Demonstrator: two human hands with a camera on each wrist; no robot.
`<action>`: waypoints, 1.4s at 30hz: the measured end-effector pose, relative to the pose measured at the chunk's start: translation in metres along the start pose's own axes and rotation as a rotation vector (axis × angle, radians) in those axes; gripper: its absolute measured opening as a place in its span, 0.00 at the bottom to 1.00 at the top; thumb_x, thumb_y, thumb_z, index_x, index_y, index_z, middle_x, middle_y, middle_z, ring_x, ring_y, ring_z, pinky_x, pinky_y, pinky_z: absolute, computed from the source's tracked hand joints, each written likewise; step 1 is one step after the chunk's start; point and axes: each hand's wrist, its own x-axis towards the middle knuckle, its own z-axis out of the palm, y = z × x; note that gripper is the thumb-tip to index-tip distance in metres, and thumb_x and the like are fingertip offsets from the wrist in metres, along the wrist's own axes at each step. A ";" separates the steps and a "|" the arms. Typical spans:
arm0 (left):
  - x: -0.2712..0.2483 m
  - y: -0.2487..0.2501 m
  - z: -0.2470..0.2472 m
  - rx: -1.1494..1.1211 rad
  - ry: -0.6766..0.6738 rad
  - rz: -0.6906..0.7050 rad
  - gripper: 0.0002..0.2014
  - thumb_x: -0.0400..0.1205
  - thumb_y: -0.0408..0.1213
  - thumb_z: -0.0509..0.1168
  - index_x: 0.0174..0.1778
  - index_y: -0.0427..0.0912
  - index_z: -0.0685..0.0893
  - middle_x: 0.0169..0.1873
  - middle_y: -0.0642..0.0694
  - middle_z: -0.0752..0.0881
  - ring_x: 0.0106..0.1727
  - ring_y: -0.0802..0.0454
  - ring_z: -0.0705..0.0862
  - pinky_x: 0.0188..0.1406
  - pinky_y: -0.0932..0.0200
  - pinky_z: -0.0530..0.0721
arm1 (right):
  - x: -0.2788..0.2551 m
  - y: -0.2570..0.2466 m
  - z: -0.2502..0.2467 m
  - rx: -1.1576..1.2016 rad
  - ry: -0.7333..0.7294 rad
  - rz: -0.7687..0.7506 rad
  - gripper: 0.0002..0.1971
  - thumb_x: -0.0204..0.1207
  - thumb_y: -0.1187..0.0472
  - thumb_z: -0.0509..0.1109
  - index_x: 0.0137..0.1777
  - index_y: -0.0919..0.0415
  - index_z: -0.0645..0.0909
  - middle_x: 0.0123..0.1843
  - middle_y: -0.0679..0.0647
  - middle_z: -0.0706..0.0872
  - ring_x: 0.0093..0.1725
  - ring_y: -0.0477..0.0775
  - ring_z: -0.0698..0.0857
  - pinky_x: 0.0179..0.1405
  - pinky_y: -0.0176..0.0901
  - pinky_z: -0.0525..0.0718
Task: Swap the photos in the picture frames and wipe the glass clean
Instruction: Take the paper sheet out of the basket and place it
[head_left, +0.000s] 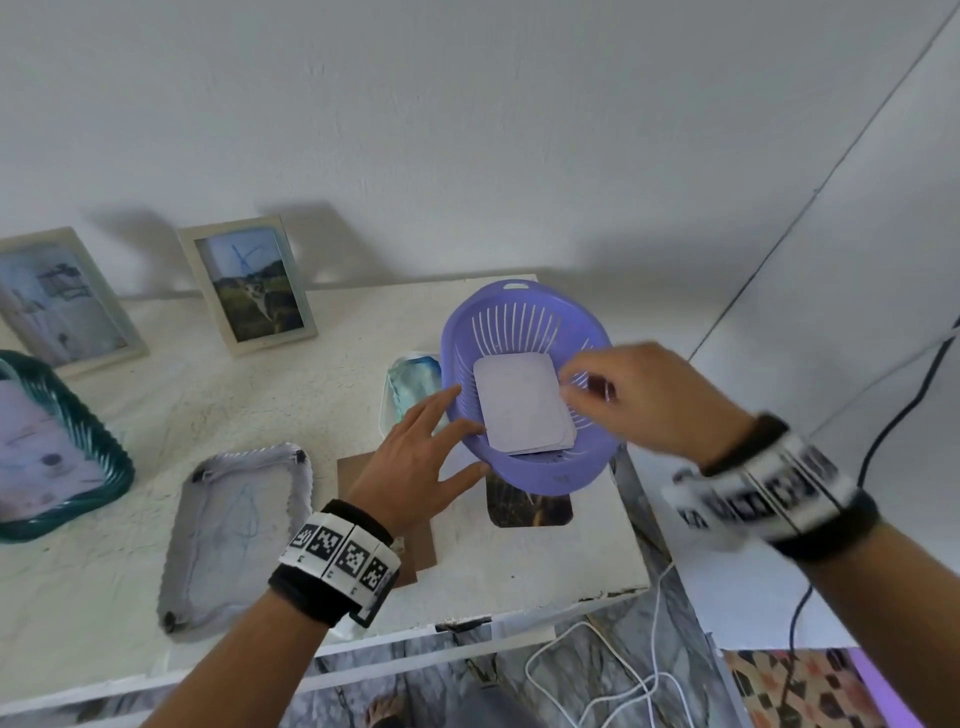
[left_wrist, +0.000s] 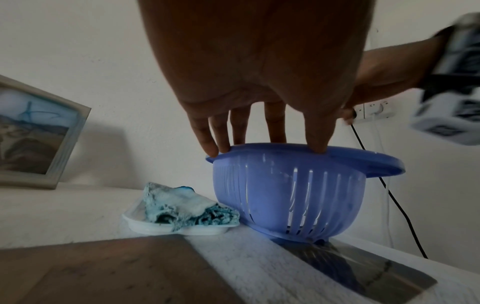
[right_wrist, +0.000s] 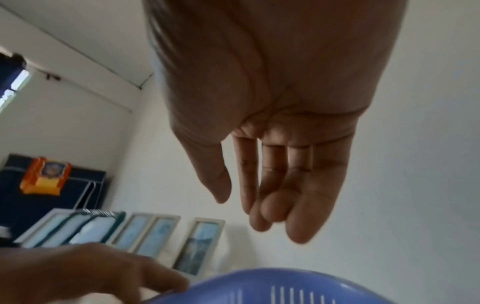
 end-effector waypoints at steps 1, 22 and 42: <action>0.000 0.000 0.000 -0.003 0.011 0.006 0.25 0.82 0.64 0.58 0.68 0.54 0.79 0.81 0.42 0.69 0.78 0.40 0.72 0.71 0.41 0.77 | 0.025 0.002 -0.005 -0.058 -0.006 0.003 0.13 0.79 0.46 0.65 0.56 0.50 0.85 0.40 0.48 0.88 0.41 0.52 0.85 0.42 0.45 0.79; 0.000 0.004 0.000 -0.039 0.114 0.047 0.20 0.82 0.59 0.61 0.63 0.51 0.82 0.77 0.39 0.74 0.77 0.39 0.75 0.65 0.43 0.83 | 0.180 0.009 0.097 -0.674 -0.429 0.044 0.32 0.64 0.50 0.83 0.67 0.58 0.78 0.51 0.55 0.87 0.46 0.59 0.87 0.47 0.47 0.87; -0.019 -0.027 -0.103 -0.886 0.380 -0.301 0.13 0.83 0.43 0.70 0.63 0.49 0.84 0.52 0.50 0.90 0.50 0.54 0.89 0.48 0.59 0.86 | 0.093 -0.113 -0.014 0.418 0.195 -0.144 0.12 0.80 0.67 0.65 0.57 0.51 0.83 0.42 0.53 0.85 0.42 0.49 0.82 0.41 0.41 0.77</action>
